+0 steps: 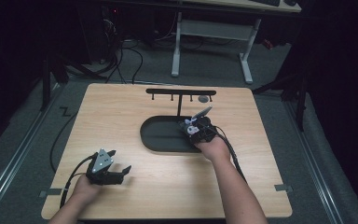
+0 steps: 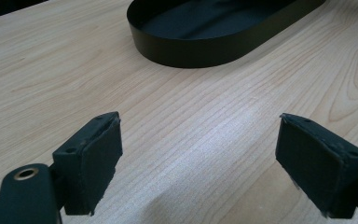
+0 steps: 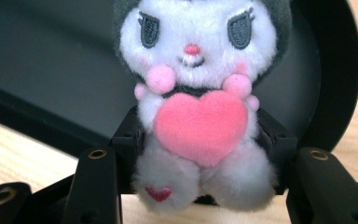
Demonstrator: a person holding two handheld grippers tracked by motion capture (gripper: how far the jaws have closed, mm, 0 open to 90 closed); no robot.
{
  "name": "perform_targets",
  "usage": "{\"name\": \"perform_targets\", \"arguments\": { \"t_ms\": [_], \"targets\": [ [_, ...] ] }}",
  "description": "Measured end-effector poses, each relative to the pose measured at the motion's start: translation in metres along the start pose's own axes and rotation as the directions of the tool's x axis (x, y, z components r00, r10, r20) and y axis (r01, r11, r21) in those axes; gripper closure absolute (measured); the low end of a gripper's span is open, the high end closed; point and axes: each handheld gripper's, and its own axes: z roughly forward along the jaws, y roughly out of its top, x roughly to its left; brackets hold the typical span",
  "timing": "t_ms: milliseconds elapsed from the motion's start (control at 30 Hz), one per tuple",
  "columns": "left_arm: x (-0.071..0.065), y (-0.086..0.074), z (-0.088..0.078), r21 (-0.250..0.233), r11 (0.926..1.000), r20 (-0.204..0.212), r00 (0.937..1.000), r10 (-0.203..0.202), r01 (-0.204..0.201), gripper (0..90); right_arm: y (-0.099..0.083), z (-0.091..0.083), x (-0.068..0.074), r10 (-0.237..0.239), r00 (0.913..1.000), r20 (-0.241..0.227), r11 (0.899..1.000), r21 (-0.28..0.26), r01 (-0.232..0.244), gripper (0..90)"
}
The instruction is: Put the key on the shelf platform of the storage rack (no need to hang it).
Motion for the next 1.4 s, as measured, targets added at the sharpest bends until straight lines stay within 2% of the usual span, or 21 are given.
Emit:
{"name": "perform_targets", "arguments": {
  "t_ms": [100, 267, 333, 467, 733, 800, 900, 967, 1200, 1400],
  "targets": [
    [0.000, 0.000, 0.000, 0.001, 1.0000, 0.000, 1.0000, 0.000, 0.000, 15.4, -0.005, 0.000, -0.001, -0.016, 0.9999, 0.005, 1.000, 0.011, 0.016, 46.9],
    [0.000, 0.000, 0.001, 0.003, 1.0000, 0.000, 1.0000, 0.004, -0.004, 15.4, -0.009, 0.000, -0.002, -0.014, 0.9999, -0.002, 1.000, 0.013, 0.014, 46.9],
    [0.000, 0.000, 0.001, 0.003, 1.0000, 0.000, 1.0000, 0.003, -0.003, 15.4, -0.009, 0.002, -0.001, 0.009, 0.9999, -0.007, 1.000, 0.012, -0.009, 46.9],
    [0.000, 0.000, 0.001, 0.003, 1.0000, 0.000, 1.0000, 0.003, -0.003, 15.4, -0.006, 0.005, -0.002, -0.008, 1.0000, -0.006, 1.000, 0.012, 0.008, 46.8],
    [0.000, 0.000, 0.000, 0.004, 1.0000, 0.002, 1.0000, 0.001, -0.001, 15.4, 0.001, 0.012, 0.003, -0.002, 1.0000, -0.004, 1.000, 0.003, 0.002, 46.3],
    [0.000, 0.000, 0.000, 0.003, 1.0000, 0.002, 1.0000, 0.000, 0.000, 15.4, 0.002, 0.014, 0.005, 0.015, 0.9999, -0.007, 1.000, 0.006, -0.015, 46.0],
    [0.000, 0.000, 0.000, 0.004, 1.0000, 0.002, 1.0000, 0.000, 0.000, 15.4, 0.004, 0.016, 0.006, -0.008, 0.9999, -0.007, 1.000, 0.005, 0.008, 45.5],
    [0.000, 0.000, 0.000, 0.003, 1.0000, 0.002, 1.0000, 0.000, 0.000, 15.4, 0.004, 0.017, 0.007, -0.006, 1.0000, -0.004, 1.000, 0.006, 0.006, 45.1],
    [0.000, 0.000, 0.000, 0.004, 1.0000, 0.001, 1.0000, 0.001, -0.001, 15.4, 0.004, 0.018, 0.007, -0.016, 0.9999, 0.003, 1.000, 0.006, 0.016, 38.6],
    [0.000, 0.000, 0.000, 0.004, 1.0000, 0.001, 1.0000, 0.000, 0.000, 15.4, 0.005, 0.015, 0.007, 0.005, 1.0000, -0.001, 1.000, 0.003, -0.005, 30.0]
  ]
}}
